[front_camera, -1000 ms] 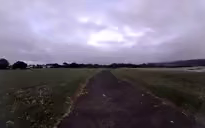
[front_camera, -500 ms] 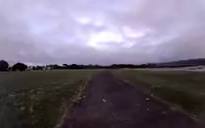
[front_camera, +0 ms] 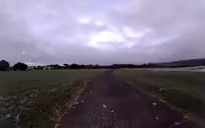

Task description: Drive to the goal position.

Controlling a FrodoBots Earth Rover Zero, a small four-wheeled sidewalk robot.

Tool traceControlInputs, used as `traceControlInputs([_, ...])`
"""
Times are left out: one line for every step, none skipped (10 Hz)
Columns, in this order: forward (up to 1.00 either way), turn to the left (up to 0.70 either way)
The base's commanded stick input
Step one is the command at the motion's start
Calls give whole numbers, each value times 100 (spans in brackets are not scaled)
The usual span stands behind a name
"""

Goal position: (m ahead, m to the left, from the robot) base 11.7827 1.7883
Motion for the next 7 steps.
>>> traceControlInputs([50, 0])
traceControlInputs([50, 0])
traceControlInputs([50, 0])
traceControlInputs([50, 0])
traceControlInputs([50, 0])
traceControlInputs([50, 0])
traceControlInputs([50, 0])
